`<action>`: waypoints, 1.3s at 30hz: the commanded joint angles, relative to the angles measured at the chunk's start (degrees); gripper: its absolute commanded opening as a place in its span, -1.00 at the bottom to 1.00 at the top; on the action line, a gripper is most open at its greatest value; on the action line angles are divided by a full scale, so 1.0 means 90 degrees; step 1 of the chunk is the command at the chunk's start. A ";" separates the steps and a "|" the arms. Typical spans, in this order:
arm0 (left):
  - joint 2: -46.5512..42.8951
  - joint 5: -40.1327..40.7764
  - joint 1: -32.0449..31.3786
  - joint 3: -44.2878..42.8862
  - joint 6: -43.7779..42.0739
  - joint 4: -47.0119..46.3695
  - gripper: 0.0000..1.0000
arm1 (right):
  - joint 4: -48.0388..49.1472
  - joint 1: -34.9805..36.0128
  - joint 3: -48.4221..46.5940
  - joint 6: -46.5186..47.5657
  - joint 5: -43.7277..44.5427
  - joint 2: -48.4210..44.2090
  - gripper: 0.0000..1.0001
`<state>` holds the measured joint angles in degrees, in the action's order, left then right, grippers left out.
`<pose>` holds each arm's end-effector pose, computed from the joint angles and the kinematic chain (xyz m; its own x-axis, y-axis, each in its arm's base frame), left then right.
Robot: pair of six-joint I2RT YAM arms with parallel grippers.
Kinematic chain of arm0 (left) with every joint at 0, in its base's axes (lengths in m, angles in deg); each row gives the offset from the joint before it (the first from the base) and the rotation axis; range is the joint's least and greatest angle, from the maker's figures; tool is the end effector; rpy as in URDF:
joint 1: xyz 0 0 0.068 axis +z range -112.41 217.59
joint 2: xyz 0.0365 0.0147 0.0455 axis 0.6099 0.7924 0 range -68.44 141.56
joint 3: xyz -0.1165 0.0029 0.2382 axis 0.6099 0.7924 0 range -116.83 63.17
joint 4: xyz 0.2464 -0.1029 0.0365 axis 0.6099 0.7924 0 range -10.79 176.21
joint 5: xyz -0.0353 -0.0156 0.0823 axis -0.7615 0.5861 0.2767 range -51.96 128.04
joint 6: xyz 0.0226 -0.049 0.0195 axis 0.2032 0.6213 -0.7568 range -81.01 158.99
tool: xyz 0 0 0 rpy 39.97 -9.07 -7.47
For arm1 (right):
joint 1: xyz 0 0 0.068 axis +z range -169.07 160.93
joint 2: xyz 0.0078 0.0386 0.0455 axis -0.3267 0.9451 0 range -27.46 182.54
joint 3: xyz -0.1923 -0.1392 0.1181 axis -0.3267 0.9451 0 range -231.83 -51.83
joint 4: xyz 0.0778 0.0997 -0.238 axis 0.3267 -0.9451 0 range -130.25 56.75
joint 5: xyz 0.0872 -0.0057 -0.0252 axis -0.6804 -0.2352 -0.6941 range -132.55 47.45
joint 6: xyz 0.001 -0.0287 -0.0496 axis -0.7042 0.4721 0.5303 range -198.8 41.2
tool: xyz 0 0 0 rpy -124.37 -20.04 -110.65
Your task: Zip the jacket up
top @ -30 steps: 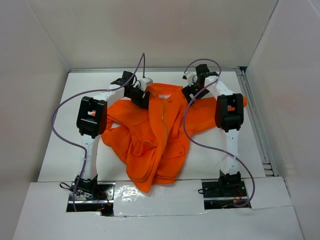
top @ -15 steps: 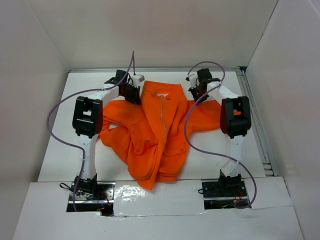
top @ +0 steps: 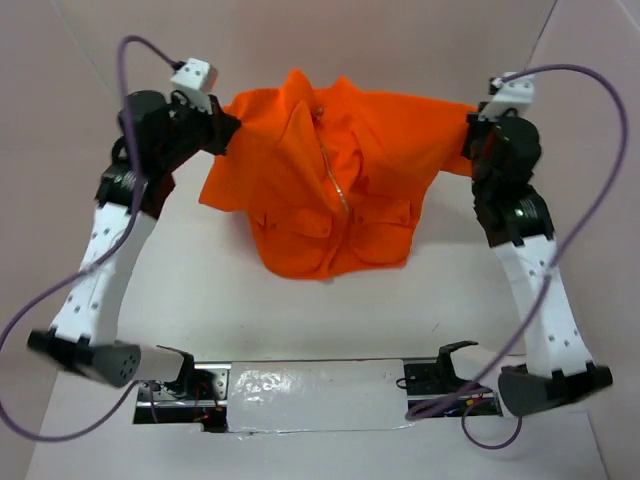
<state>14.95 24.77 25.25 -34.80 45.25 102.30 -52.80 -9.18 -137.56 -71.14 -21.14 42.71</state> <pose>0.3234 -0.0803 0.4730 -0.1905 -0.0670 -0.9794 0.4114 0.9004 -0.1416 0.2713 0.0324 0.4725 -0.0945 -0.1424 -0.9853 0.1879 0.9694 -0.1581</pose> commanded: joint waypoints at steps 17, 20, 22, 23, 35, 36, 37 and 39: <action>-0.2753 0.0849 -0.0153 -0.1098 0.0017 -0.0456 -1.00 | -0.0709 0.0161 -0.1871 0.0253 0.1283 -0.2104 -1.00; -0.2090 0.1132 -0.0104 -0.0679 0.0153 -0.0593 -1.00 | -0.0456 0.0132 -0.1316 0.0077 0.1293 -0.1597 -1.00; -0.1410 0.1134 0.0052 -0.0463 0.0358 -0.0612 -1.00 | -0.0377 -0.0024 -0.0866 -0.0253 0.1011 -0.1111 -1.00; -0.1173 0.0892 0.0265 -0.0210 0.0610 -0.0622 -1.00 | -0.0241 -0.0112 -0.0555 -0.0371 0.0807 -0.0943 -1.00; 0.1251 -0.0468 0.0785 0.1023 0.1560 -0.0350 0.99 | 0.0082 -0.0718 0.0356 -0.1212 -0.0639 0.1958 0.99; 0.1251 -0.0507 0.0795 0.1042 0.1608 -0.0301 0.99 | 0.0063 -0.0747 0.0346 -0.1261 -0.0824 0.2046 0.99; 0.1242 -0.0526 0.0766 0.1120 0.1715 -0.0271 0.98 | -0.0043 -0.0767 0.0288 -0.1310 -0.1251 0.2115 0.99; 0.1154 -0.0808 0.0746 0.1237 0.1784 -0.0163 0.99 | -0.0142 -0.0757 0.0239 -0.1465 -0.1538 0.2310 0.99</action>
<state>29.86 22.21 32.44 -21.75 58.85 103.02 -55.23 -15.58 -132.34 -81.06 -29.25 64.61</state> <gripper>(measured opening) 0.993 0.994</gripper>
